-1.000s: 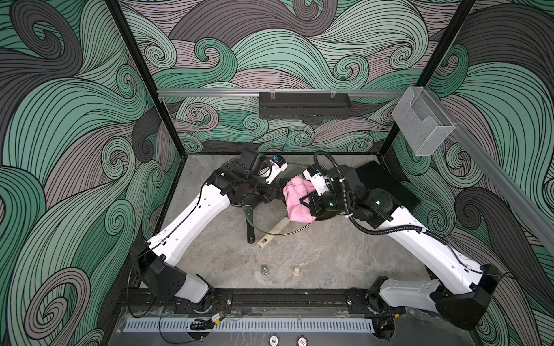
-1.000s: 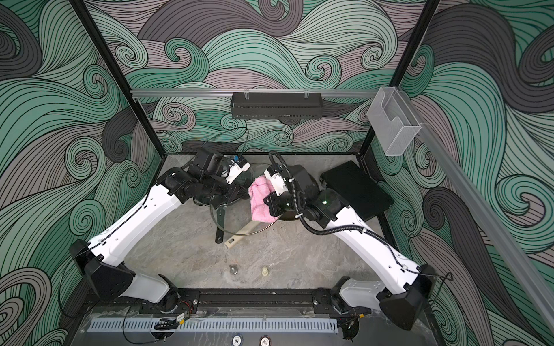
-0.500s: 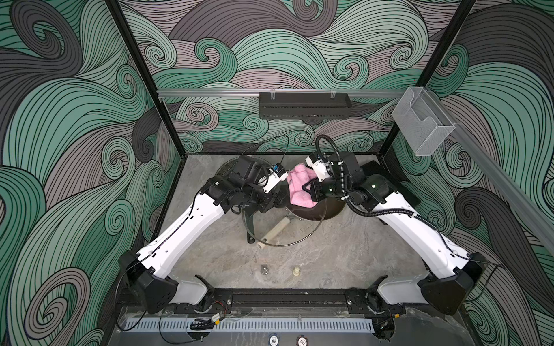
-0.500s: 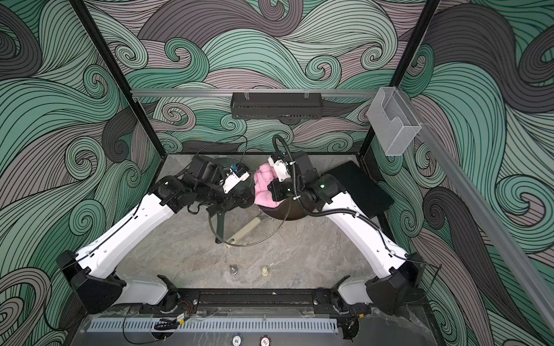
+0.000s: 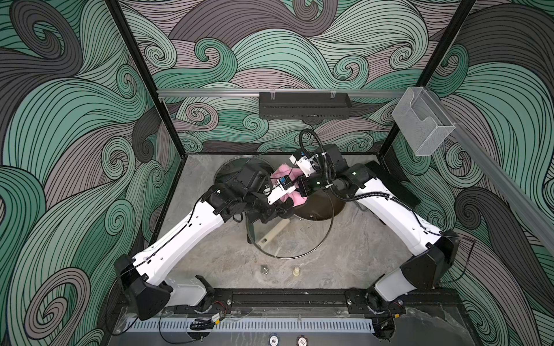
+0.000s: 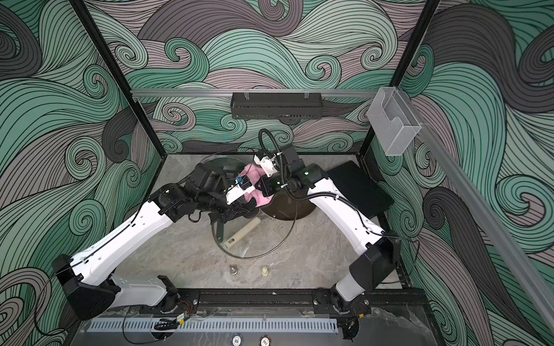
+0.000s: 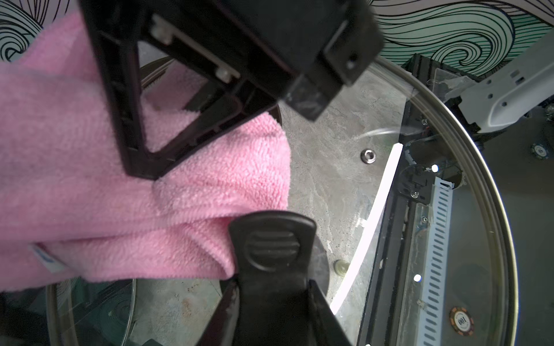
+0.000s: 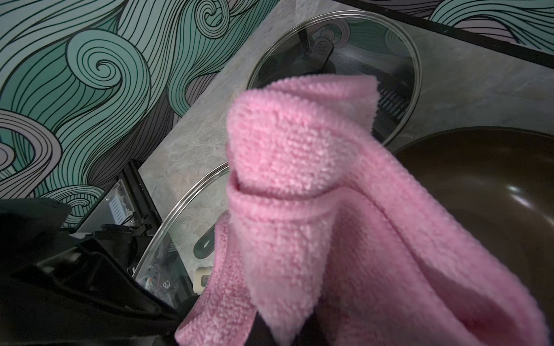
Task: Wipe the pot lid with a cloth
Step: Wipe the pot lid.
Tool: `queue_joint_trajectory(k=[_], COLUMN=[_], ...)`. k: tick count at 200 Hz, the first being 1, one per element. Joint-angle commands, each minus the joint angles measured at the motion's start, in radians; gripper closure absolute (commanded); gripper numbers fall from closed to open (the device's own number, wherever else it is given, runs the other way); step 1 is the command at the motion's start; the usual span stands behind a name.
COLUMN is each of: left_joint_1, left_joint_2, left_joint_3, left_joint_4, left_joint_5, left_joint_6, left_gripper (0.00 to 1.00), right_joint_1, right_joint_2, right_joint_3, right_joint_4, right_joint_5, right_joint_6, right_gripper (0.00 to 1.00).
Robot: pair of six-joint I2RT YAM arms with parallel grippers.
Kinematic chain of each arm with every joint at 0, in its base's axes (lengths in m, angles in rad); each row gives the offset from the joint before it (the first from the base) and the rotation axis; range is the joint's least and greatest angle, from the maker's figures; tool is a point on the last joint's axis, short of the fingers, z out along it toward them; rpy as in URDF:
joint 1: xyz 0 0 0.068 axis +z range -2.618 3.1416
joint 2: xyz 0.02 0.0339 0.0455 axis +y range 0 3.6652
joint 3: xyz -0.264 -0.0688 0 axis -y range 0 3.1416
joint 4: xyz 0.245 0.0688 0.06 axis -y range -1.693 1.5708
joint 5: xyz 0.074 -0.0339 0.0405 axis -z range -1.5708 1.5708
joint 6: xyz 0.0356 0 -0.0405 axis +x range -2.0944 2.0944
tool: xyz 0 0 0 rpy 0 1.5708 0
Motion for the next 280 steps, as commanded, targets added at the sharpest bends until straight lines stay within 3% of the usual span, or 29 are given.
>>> queue_joint_trajectory(k=[1, 84, 125, 167, 228, 280], left_joint_1=[-0.01, -0.022, -0.023, -0.023, -0.022, -0.021], left_joint_2=[-0.047, -0.027, -0.029, -0.019, 0.081, 0.237], left_joint_3=[0.043, 0.061, 0.062, 0.076, 0.194, 0.394], left_joint_4=[0.151, 0.153, 0.156, 0.134, 0.079, -0.011], left_joint_5=[0.023, -0.023, -0.043, -0.137, -0.311, -0.346], left_joint_6=[0.035, 0.051, 0.046, 0.015, -0.035, -0.09], left_gripper=[1.0, 1.0, 1.0, 1.0, 1.0, 1.0], right_joint_1=[0.016, 0.059, 0.053, 0.003, -0.071, -0.073], right_joint_2=[0.011, 0.045, 0.062, 0.046, -0.072, -0.23], right_joint_3=[0.027, 0.043, 0.051, 0.049, -0.066, -0.207], right_joint_4=[0.02, -0.052, -0.054, -0.052, -0.038, -0.02], right_joint_5=[-0.087, -0.154, -0.054, 0.036, 0.126, 0.185], right_joint_6=[-0.053, -0.139, -0.101, -0.042, 0.008, 0.076], right_gripper=[1.0, 1.0, 1.0, 1.0, 1.0, 1.0])
